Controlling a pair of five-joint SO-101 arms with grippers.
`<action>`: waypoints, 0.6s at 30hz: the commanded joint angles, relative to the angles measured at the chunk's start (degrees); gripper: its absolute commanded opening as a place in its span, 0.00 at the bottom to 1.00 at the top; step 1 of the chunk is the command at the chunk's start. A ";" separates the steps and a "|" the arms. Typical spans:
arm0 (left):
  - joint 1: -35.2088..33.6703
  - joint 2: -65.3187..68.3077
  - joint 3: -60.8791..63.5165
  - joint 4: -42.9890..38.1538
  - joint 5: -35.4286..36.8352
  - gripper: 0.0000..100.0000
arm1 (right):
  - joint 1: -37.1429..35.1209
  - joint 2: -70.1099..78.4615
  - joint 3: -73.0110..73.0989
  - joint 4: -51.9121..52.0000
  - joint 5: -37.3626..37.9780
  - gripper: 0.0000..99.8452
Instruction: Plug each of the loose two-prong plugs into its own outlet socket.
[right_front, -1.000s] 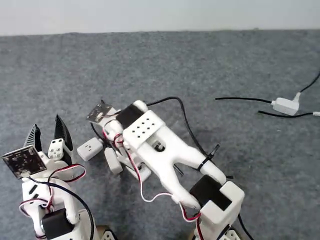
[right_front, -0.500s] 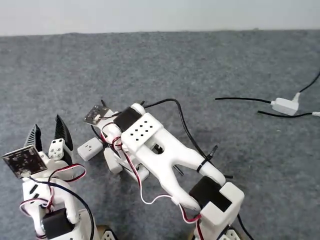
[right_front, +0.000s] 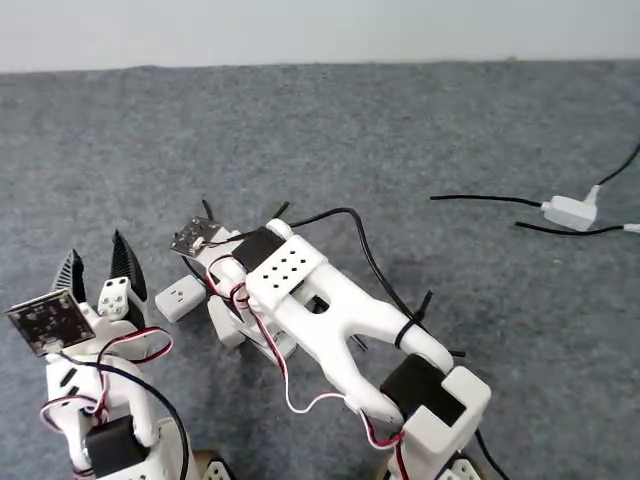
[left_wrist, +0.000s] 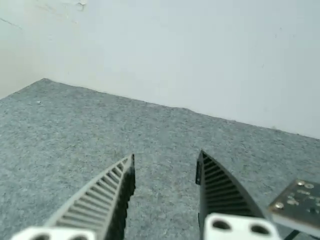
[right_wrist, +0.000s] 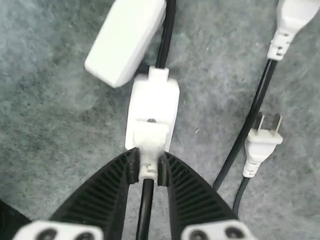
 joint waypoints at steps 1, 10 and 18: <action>0.09 -0.88 -0.04 -1.93 0.70 0.20 | 0.48 0.04 1.23 -2.77 -0.26 0.01; 0.09 -0.88 0.04 -1.93 0.70 0.20 | 0.48 0.13 6.07 -9.01 -0.18 0.01; 0.09 -0.88 0.04 -1.93 0.70 0.20 | 0.57 0.13 8.97 -11.30 -0.53 0.01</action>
